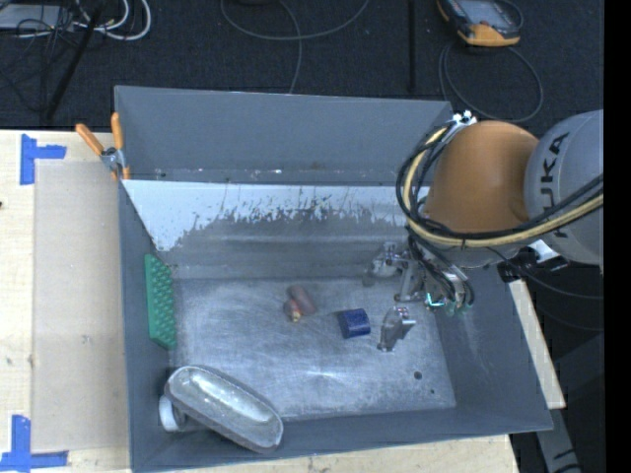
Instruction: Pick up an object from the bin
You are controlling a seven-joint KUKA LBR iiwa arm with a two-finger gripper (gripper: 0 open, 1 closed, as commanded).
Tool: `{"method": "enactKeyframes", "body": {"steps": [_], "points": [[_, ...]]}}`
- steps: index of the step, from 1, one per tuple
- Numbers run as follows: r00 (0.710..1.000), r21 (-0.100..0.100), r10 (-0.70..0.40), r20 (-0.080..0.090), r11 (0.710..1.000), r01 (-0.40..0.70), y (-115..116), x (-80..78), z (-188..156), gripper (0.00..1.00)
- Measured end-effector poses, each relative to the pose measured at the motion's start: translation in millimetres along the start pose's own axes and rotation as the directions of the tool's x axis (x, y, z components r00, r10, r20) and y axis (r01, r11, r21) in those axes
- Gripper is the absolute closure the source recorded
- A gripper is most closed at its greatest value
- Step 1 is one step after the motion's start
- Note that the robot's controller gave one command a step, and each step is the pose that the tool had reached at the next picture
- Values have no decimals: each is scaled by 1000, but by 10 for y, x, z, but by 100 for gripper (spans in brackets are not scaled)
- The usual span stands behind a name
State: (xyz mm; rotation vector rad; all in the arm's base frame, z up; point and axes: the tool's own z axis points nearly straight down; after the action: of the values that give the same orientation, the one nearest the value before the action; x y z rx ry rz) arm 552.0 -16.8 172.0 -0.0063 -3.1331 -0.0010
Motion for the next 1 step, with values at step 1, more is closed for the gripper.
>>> {"method": "enactKeyframes", "body": {"steps": [1], "points": [[963, 2, -270, 10, 963, 270, -135, -274, 985, 0]]}}
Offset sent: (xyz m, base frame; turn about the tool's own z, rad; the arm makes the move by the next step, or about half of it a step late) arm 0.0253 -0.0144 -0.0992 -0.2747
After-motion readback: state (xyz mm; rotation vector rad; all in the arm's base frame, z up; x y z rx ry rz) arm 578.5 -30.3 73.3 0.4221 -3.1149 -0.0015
